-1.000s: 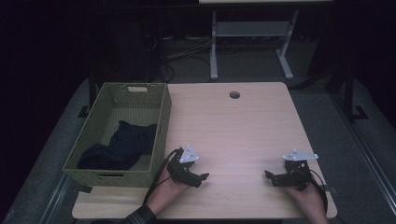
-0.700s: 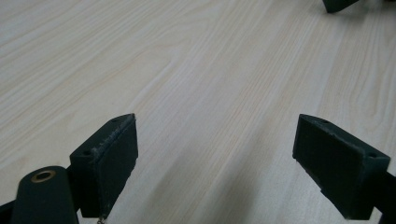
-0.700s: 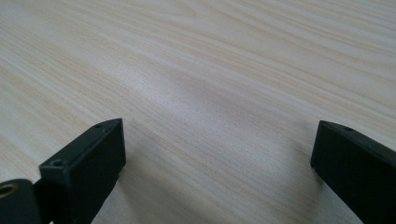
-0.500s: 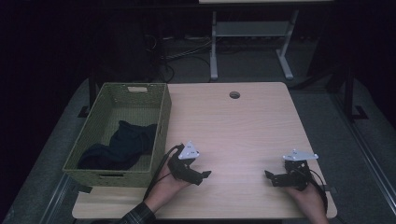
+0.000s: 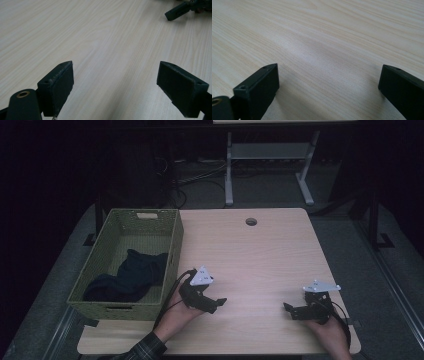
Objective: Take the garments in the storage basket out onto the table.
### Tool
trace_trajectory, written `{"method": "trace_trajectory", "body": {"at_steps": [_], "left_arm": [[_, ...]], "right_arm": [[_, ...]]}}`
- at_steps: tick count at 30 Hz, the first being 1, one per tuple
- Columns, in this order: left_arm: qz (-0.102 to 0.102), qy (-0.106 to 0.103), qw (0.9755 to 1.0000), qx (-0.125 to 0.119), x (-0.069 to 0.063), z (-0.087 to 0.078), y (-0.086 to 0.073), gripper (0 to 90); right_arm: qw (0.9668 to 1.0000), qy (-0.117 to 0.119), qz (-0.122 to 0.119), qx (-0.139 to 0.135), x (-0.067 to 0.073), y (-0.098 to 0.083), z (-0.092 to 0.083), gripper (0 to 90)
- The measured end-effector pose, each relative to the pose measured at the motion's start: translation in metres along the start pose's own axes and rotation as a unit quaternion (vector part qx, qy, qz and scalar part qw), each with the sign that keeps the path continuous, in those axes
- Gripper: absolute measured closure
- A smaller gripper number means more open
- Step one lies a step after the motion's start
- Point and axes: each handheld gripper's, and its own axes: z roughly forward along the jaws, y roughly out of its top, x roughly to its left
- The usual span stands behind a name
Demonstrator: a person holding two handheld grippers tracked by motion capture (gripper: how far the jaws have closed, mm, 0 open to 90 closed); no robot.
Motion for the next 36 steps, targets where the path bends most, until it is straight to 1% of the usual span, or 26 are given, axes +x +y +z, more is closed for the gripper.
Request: {"method": "trace_trajectory", "body": {"at_steps": [2, 4, 6, 9, 10, 13, 14, 19, 22, 23, 29, 33, 36], "left_arm": [[-0.005, -0.004, 1.0, -0.006, 0.001, -0.001, 0.001, 13.6], [-0.001, -0.008, 1.0, -0.005, 0.001, -0.001, 0.003, 13.6], [0.007, -0.012, 0.9999, -0.002, 0.0, -0.002, 0.004, 13.6], [0.01, -0.014, 0.9998, -0.006, 0.001, -0.004, 0.007, 13.6], [0.006, -0.014, 0.9998, -0.01, 0.001, -0.004, 0.007, 13.6], [0.01, -0.017, 0.9998, -0.009, 0.003, -0.006, 0.01, 13.6], [0.008, -0.018, 0.9998, -0.011, 0.003, -0.006, 0.01, 13.6], [0.017, -0.022, 0.9996, -0.009, 0.003, -0.009, 0.016, 13.6], [0.016, -0.024, 0.9995, -0.013, 0.005, -0.011, 0.018, 13.6], [0.012, -0.024, 0.9995, -0.016, 0.005, -0.011, 0.019, 13.6], [0.016, -0.028, 0.9994, -0.013, 0.006, -0.012, 0.023, 13.6], [0.017, -0.031, 0.9992, -0.017, 0.008, -0.015, 0.026, 13.6], [0.017, -0.039, 0.9988, -0.024, 0.009, -0.016, 0.028, 13.6]], "right_arm": [[1.0, 0.0, 0.0, 0.0, 0.0, 0.0, 0.0, 2.9], [1.0, 0.0, 0.0, 0.0, 0.0, 0.0, 0.0, 2.9], [1.0, 0.0, 0.0, 0.0, 0.0, 0.0, 0.0, 2.9], [1.0, 0.0, 0.0, 0.0, 0.0, 0.0, 0.0, 2.9], [1.0, 0.0, 0.0, 0.0, 0.0, 0.0, 0.0, 2.9], [1.0, 0.0, 0.0, 0.0, 0.0, 0.0, 0.0, 2.9], [1.0, 0.0, 0.0, 0.0, 0.0, 0.0, 0.0, 2.9], [1.0, 0.0, 0.0, 0.0, 0.0, 0.0, 0.0, 2.9], [1.0, 0.0, 0.0, 0.0, 0.0, 0.0, 0.0, 2.9], [1.0, 0.0, 0.0, 0.0, 0.0, 0.0, 0.0, 2.9], [1.0, 0.0, 0.0, 0.0, 0.0, 0.0, 0.0, 2.9], [1.0, 0.0, 0.0, 0.0, 0.0, 0.0, 0.0, 2.9], [1.0, 0.001, 0.001, 0.0, 0.0, 0.0, 0.0, 2.9]]}}
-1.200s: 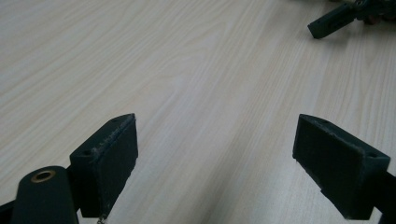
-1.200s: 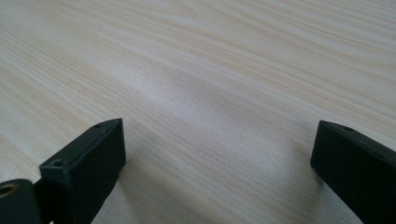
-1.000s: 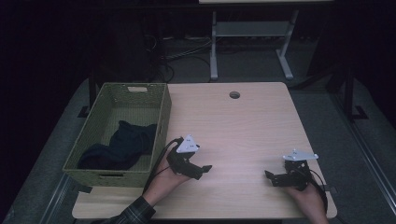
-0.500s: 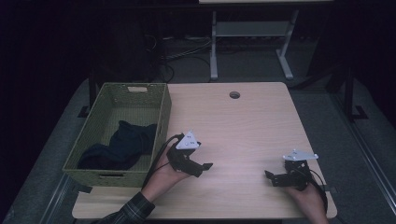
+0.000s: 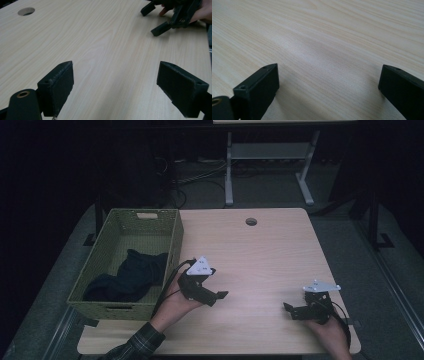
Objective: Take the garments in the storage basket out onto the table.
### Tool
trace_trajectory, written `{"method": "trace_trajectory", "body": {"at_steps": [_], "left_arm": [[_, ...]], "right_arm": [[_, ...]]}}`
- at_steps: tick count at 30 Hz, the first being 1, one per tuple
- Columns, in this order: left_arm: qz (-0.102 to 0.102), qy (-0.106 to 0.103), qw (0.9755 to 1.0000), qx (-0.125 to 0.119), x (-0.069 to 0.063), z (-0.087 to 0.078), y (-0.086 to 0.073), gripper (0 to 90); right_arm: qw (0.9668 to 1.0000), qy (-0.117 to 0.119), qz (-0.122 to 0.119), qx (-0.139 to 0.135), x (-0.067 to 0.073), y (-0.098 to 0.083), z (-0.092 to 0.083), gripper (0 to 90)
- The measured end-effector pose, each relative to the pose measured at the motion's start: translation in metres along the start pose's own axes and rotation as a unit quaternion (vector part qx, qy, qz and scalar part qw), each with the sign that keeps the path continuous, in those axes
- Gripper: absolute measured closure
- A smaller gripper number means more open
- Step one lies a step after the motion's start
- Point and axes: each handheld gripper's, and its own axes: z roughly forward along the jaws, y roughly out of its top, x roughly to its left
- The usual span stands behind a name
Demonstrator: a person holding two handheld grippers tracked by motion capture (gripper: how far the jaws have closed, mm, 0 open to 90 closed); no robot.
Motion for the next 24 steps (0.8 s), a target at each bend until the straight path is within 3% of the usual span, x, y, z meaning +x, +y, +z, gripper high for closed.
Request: {"method": "trace_trajectory", "body": {"at_steps": [18, 24], "left_arm": [[0.018, -0.006, 0.9996, -0.021, 0.011, -0.013, 0.015, 13.6], [0.008, -0.008, 0.9992, -0.039, 0.017, -0.015, 0.016, 13.7]], "right_arm": [[1.0, 0.001, 0.0, 0.0, 0.0, 0.0, 0.0, 2.9], [1.0, 0.001, -0.001, 0.0, 0.0, 0.0, 0.0, 2.9]]}}
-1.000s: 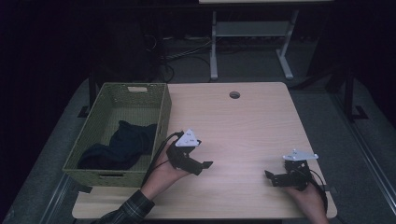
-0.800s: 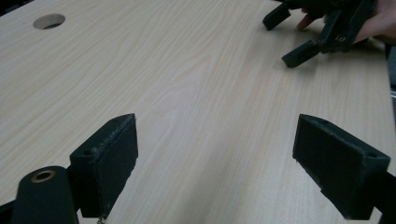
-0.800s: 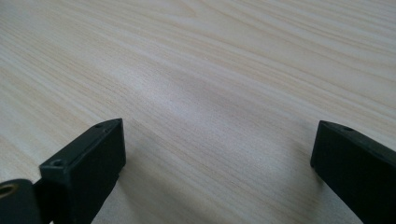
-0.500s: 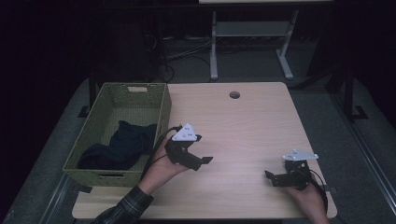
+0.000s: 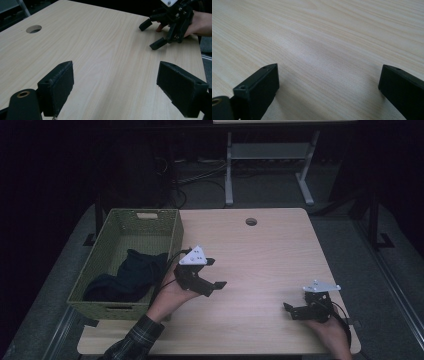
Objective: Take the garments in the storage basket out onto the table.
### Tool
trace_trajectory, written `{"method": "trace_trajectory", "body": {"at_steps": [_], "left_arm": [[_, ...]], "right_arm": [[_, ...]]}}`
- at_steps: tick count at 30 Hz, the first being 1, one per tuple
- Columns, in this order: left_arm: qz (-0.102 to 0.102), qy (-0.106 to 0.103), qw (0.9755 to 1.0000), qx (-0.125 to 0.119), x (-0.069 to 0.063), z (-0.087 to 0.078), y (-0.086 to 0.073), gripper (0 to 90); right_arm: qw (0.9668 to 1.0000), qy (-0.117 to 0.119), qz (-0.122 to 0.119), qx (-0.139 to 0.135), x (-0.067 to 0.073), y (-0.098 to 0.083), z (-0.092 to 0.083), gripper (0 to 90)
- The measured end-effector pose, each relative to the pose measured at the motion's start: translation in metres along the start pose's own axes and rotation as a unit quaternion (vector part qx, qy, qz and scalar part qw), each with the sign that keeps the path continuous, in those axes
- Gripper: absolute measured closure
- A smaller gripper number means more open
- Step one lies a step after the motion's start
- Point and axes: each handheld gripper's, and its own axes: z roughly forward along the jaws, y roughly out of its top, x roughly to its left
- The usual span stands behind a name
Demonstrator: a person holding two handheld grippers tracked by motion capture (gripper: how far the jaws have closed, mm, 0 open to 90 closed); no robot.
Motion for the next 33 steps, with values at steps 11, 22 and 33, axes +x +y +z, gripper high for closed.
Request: {"method": "trace_trajectory", "body": {"at_steps": [11, 22, 33], "left_arm": [[0.007, 0.002, 0.9999, -0.007, 0.014, -0.013, 0.005, 13.8], [-0.004, 0.019, 0.9997, -0.016, 0.021, -0.029, 0.005, 13.7], [-0.014, 0.036, 0.999, -0.02, 0.031, -0.044, 0.0, 13.5]], "right_arm": [[1.0, 0.0, 0.0, 0.0, 0.0, 0.0, 0.0, 2.8], [1.0, -0.001, 0.0, 0.0, 0.0, 0.0, 0.0, 2.9], [1.0, -0.001, -0.001, -0.001, 0.0, 0.0, 0.0, 2.9]]}}
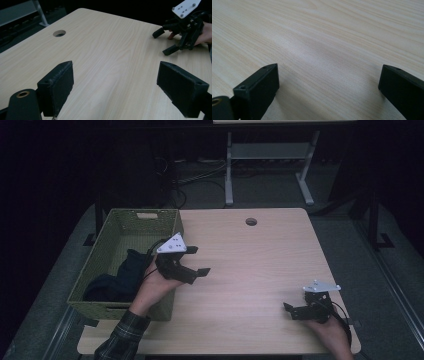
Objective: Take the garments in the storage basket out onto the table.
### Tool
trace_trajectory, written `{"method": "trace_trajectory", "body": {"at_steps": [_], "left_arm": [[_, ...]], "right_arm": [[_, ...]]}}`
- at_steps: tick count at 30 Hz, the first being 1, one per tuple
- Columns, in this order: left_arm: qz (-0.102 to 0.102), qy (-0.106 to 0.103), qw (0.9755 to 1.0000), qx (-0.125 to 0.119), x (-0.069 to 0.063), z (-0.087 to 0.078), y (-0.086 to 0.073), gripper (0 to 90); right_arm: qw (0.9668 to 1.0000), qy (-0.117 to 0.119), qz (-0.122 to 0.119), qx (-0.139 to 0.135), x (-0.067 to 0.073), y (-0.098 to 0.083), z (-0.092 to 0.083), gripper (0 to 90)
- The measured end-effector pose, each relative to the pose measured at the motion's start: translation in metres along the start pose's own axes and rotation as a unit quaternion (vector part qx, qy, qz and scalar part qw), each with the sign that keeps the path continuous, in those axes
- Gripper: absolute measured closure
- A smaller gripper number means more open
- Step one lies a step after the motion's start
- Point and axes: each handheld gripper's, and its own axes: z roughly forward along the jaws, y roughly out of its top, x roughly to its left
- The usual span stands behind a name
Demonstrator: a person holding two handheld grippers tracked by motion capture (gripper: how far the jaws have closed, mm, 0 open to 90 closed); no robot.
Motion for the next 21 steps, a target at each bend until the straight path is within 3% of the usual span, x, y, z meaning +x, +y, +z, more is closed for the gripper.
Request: {"method": "trace_trajectory", "body": {"at_steps": [12, 21], "left_arm": [[-0.011, 0.01, 0.9999, -0.005, 0.009, -0.014, -0.005, 13.5], [-0.008, 0.023, 0.9997, 0.008, 0.016, -0.022, -0.008, 13.5]], "right_arm": [[1.0, 0.0, 0.0, 0.0, 0.0, 0.0, 0.0, 2.9], [1.0, 0.0, 0.0, 0.0, 0.0, 0.0, 0.0, 2.9]]}}
